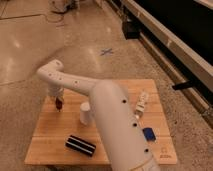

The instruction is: Place the pepper on the white sponge

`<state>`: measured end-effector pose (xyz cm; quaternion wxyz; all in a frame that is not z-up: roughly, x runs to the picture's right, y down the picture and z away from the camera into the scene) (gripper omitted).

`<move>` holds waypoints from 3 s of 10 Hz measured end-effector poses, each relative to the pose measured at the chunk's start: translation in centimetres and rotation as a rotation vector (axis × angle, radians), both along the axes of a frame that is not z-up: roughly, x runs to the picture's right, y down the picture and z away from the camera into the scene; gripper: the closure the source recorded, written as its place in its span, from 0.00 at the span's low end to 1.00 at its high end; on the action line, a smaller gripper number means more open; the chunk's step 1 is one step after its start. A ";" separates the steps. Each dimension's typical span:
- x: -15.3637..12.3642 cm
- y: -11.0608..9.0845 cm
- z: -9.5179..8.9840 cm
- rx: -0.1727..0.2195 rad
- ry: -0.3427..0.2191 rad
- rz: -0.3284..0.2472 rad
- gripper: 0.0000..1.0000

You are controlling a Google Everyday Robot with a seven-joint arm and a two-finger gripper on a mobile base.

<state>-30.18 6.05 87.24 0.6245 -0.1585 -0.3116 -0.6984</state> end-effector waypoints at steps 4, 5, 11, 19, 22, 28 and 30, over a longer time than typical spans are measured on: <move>0.5 -5.5 -5.0 0.042 -0.066 0.001 1.00; 1.4 -7.0 -5.7 0.057 -0.064 0.003 1.00; 18.9 -13.4 -10.8 0.120 0.098 0.029 1.00; 37.2 -9.7 -17.8 0.101 0.295 0.143 1.00; 38.8 -9.1 -18.3 0.095 0.318 0.163 1.00; 40.3 -8.2 -18.0 0.078 0.337 0.189 1.00; 45.2 -4.8 -17.6 0.030 0.394 0.255 1.00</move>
